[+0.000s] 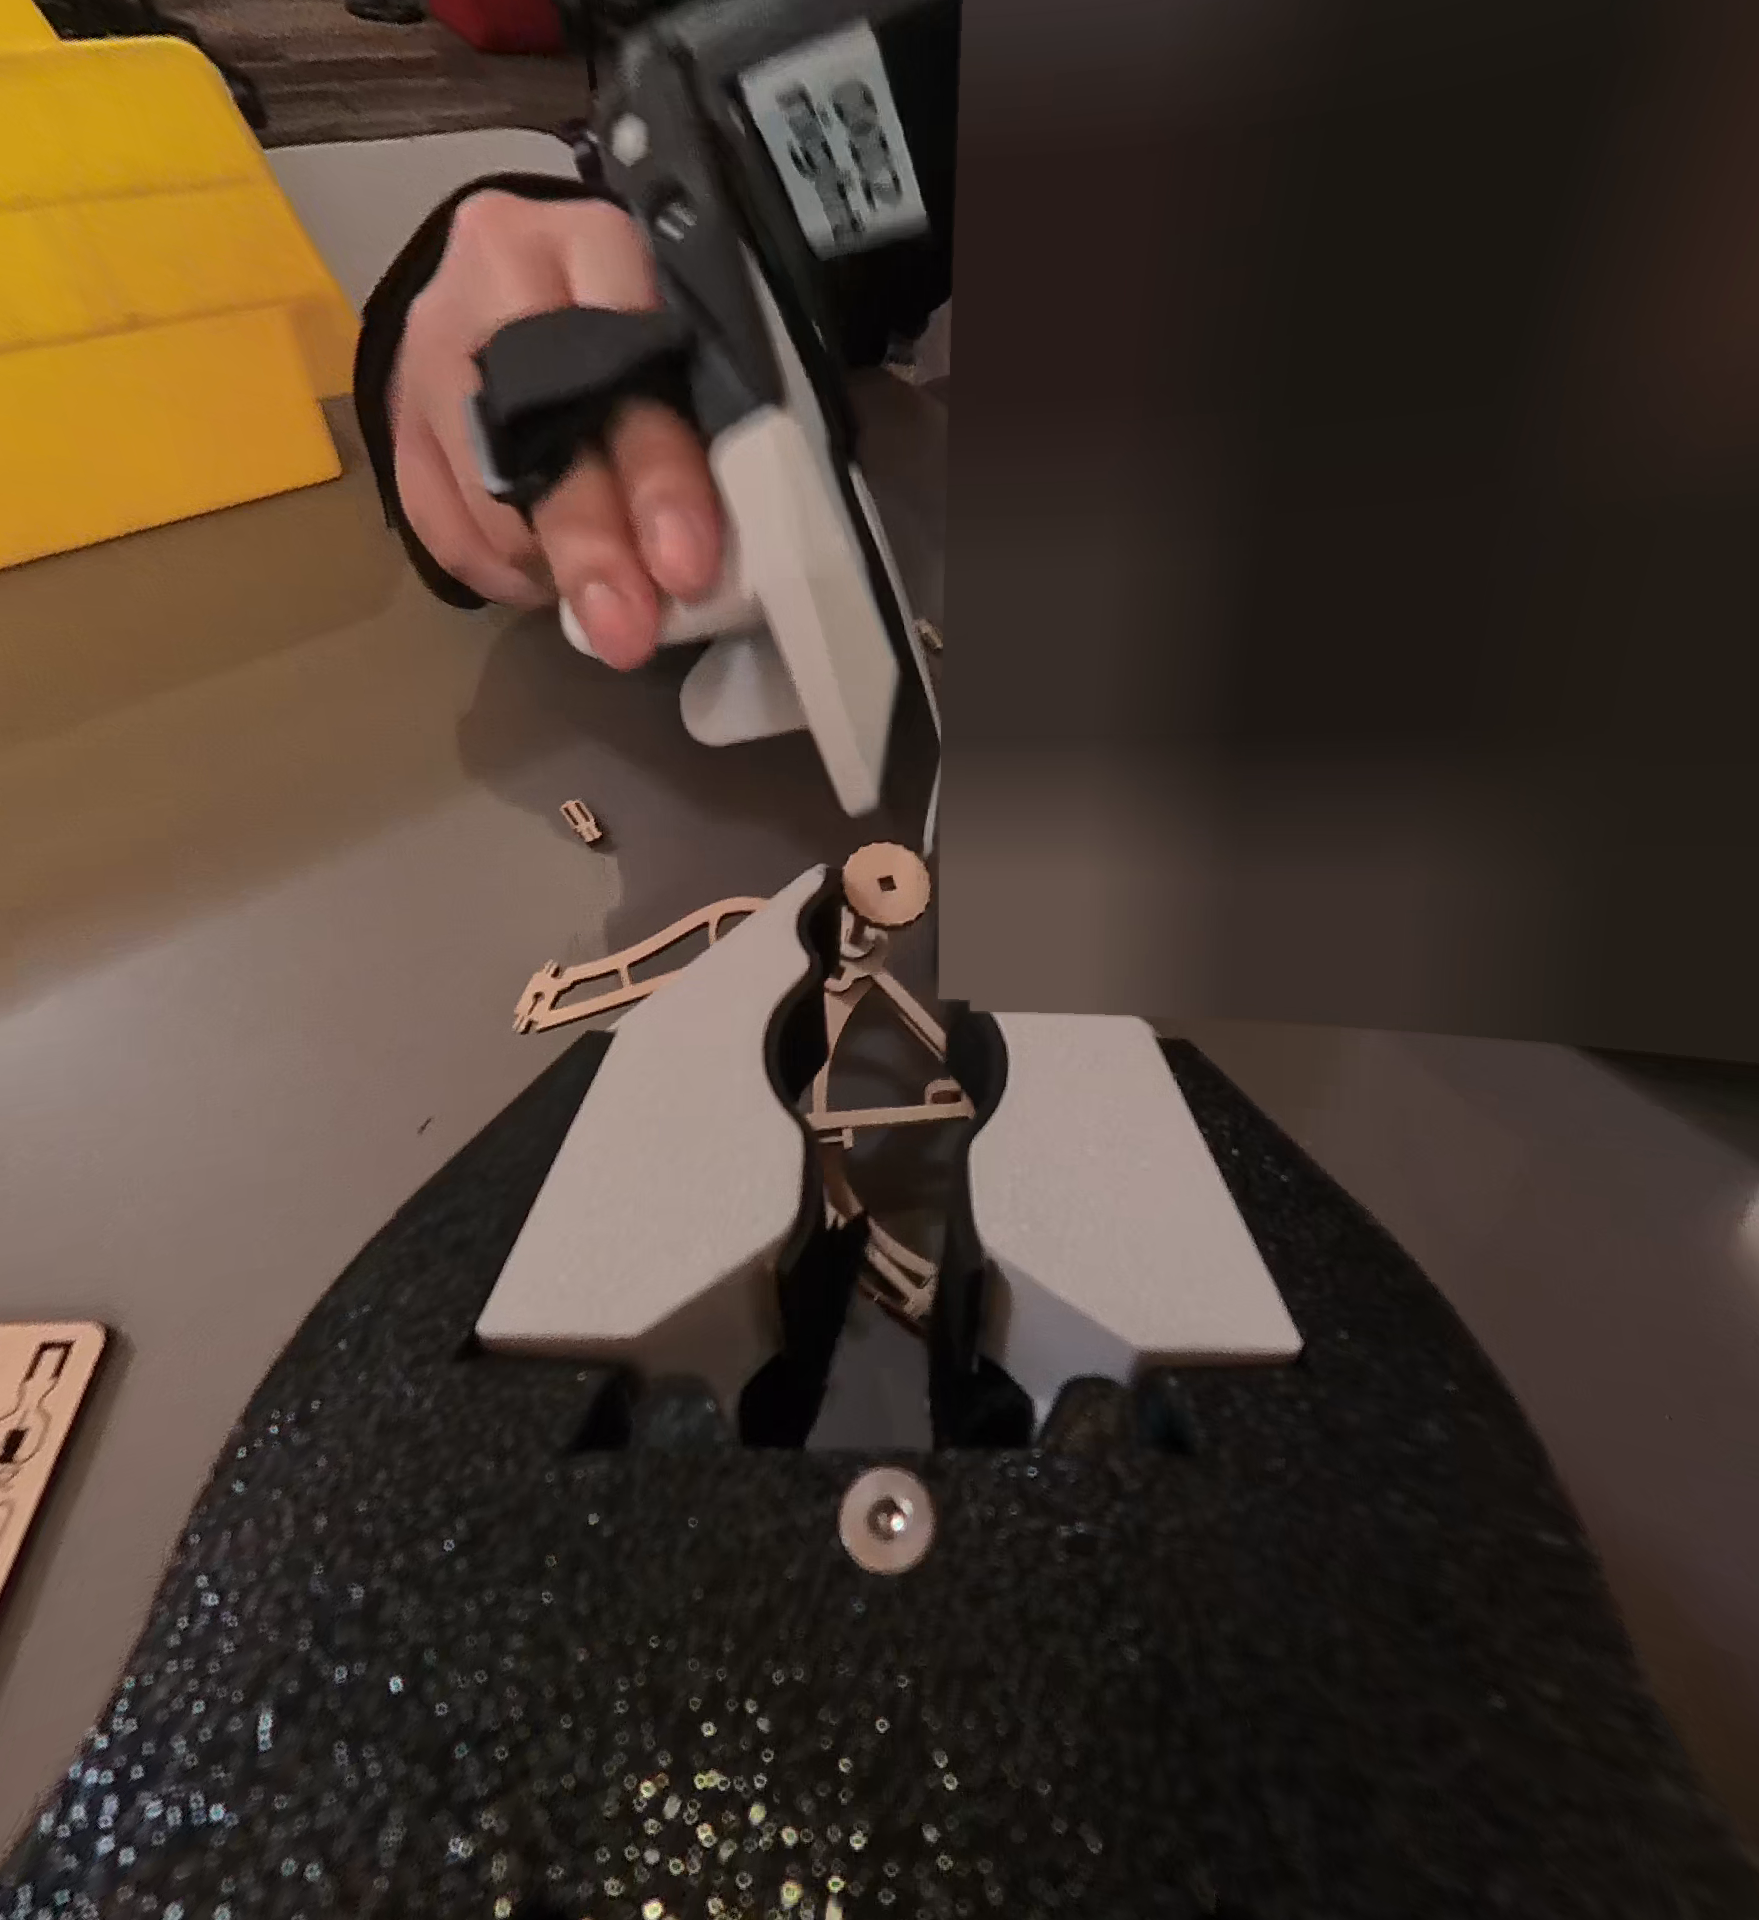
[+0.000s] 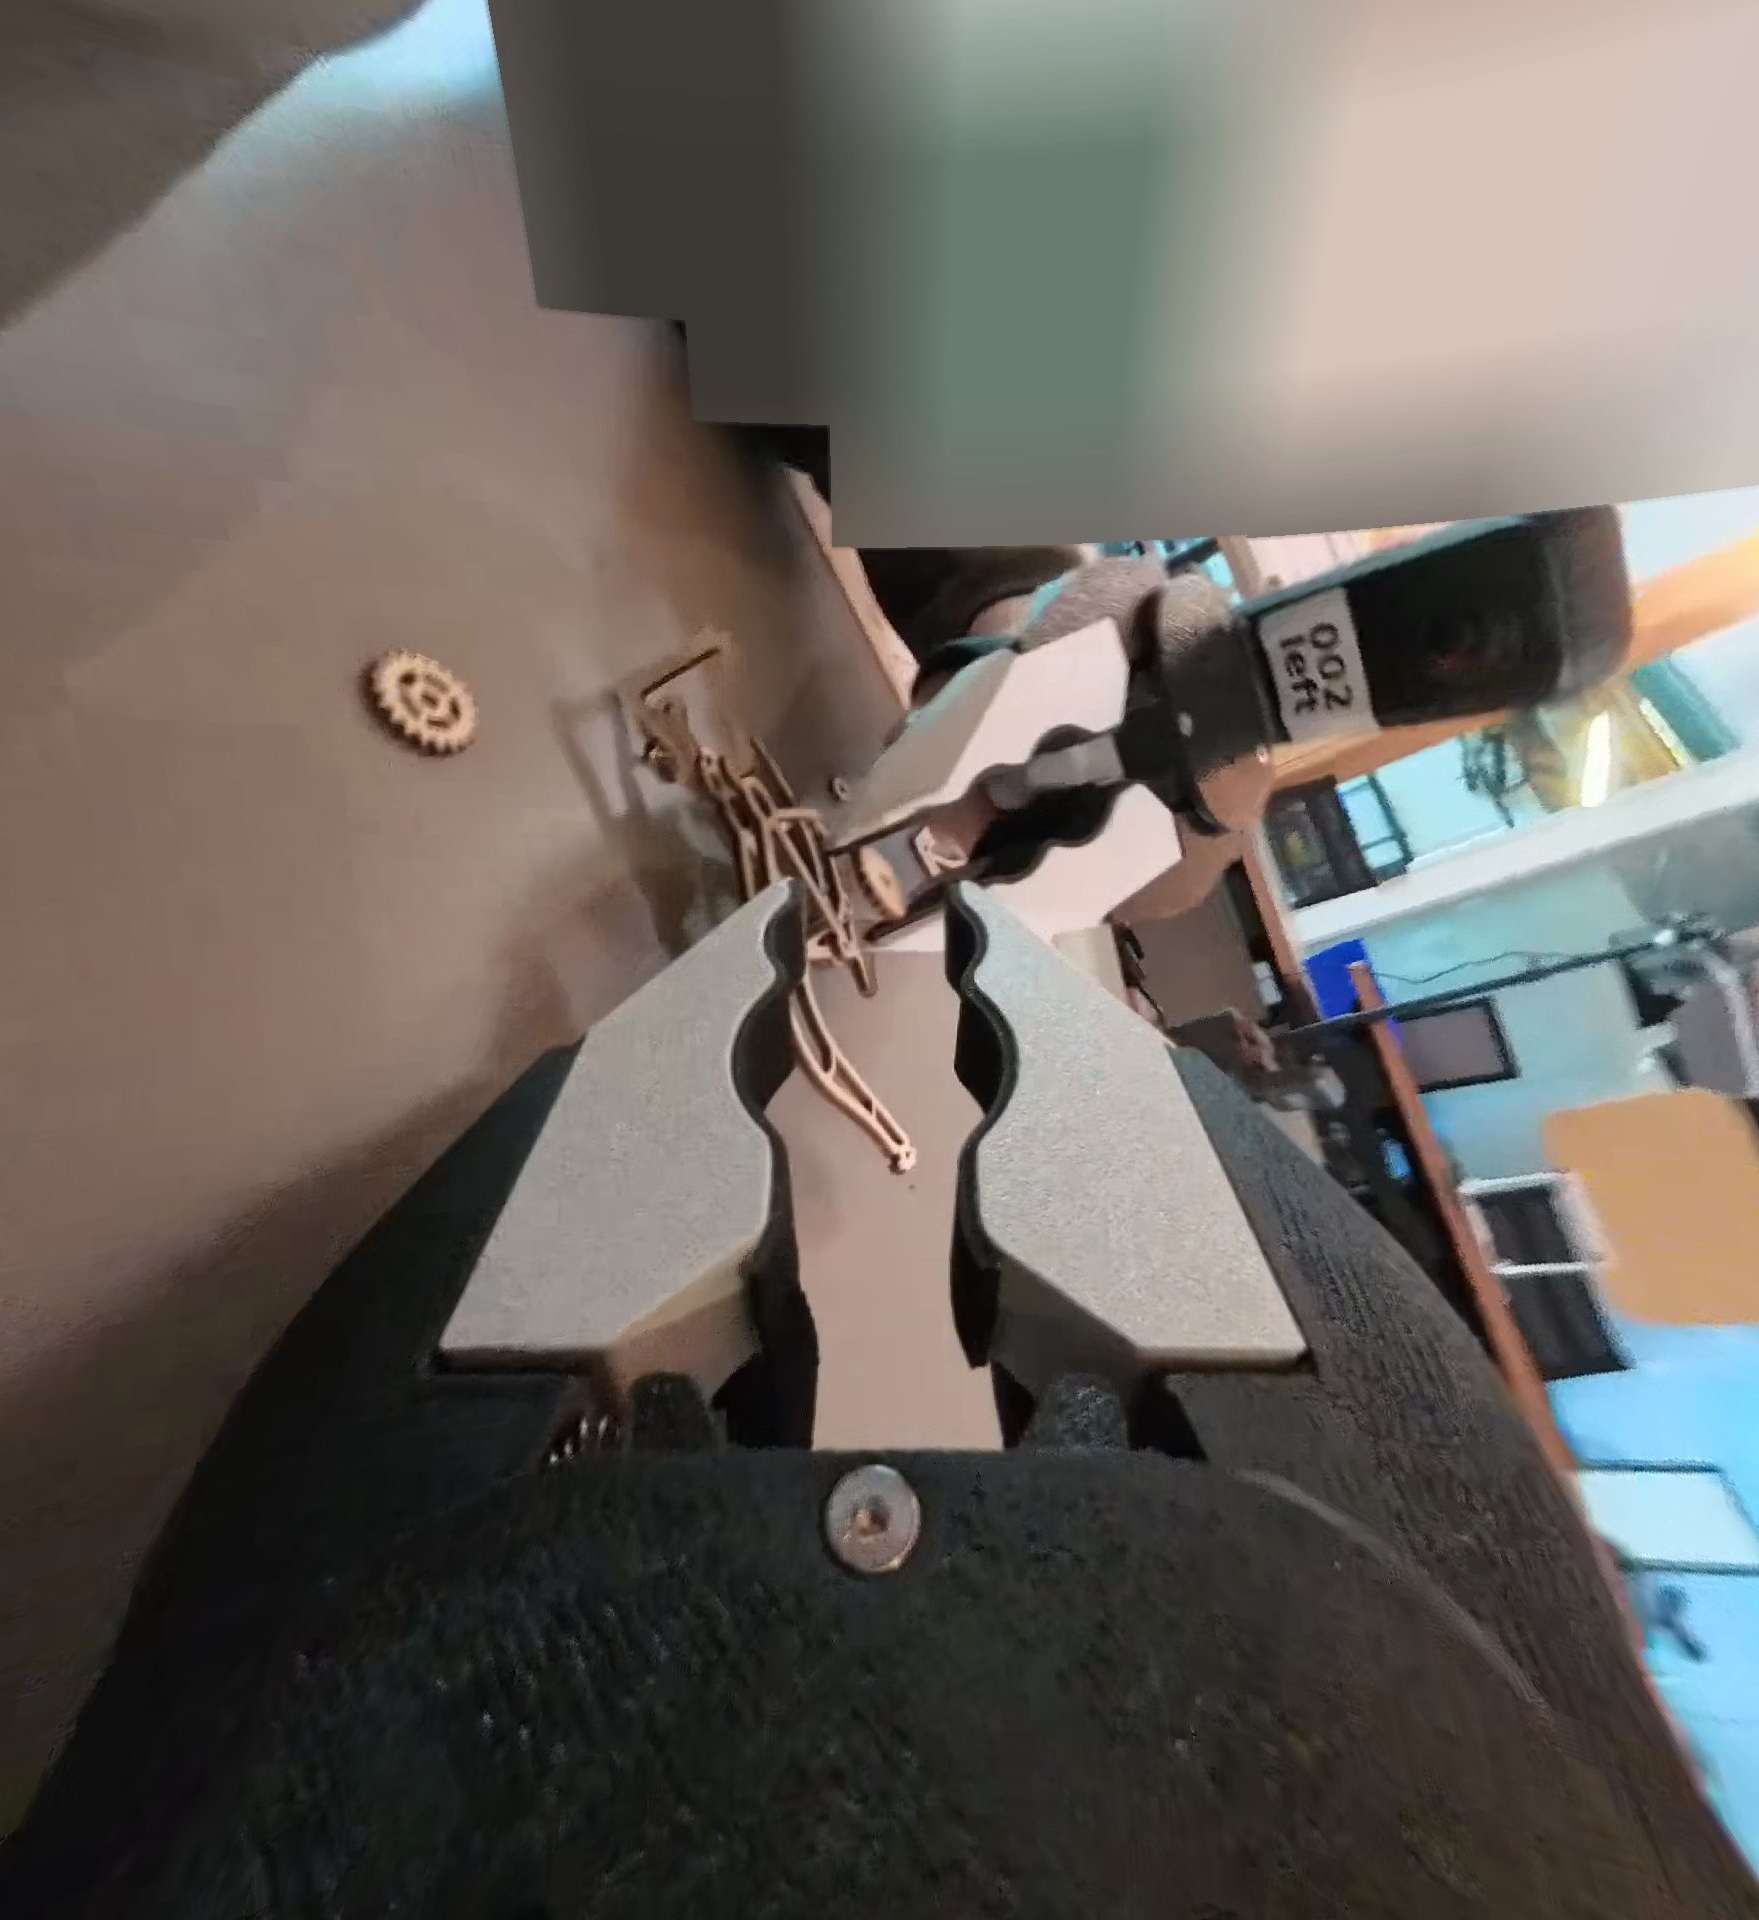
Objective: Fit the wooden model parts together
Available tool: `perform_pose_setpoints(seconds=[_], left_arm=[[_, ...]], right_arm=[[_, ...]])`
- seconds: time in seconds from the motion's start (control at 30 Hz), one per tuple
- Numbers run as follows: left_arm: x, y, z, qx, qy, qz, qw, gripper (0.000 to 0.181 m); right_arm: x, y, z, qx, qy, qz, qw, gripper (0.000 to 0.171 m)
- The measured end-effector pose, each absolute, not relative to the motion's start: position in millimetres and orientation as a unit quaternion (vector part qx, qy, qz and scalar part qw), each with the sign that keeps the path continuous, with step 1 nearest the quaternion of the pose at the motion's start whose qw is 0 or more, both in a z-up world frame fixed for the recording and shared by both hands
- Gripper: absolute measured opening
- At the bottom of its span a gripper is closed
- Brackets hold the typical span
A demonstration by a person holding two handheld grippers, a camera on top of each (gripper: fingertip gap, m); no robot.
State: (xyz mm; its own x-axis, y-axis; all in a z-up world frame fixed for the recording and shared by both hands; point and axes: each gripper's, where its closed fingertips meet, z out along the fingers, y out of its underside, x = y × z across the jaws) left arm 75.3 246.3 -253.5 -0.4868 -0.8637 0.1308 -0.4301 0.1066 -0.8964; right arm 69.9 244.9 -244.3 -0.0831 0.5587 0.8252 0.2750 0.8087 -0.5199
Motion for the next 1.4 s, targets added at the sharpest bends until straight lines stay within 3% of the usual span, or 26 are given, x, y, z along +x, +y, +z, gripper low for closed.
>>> perform_pose_setpoints(seconds=[0.17, 0.5, 0.8, 1.4], left_arm=[[75, 244, -255, -0.457, 0.708, -0.498, 0.205, 0.014], [76, 246, -248, -0.467, 0.692, -0.508, 0.214, 0.015], [71, 256, -256, -0.520, 0.669, -0.474, 0.240, 0.042], [69, 253, -261, -0.503, 0.697, -0.451, 0.241, 0.021]], right_arm=[[64, 244, -243, -0.226, -0.737, 0.035, 0.636, 0.009], [66, 247, -239, -0.224, -0.731, 0.011, 0.644, 0.000], [70, 255, -249, -0.267, -0.738, -0.007, 0.620, 0.000], [66, 248, -255, -0.242, -0.786, -0.081, 0.563, 0.000]])
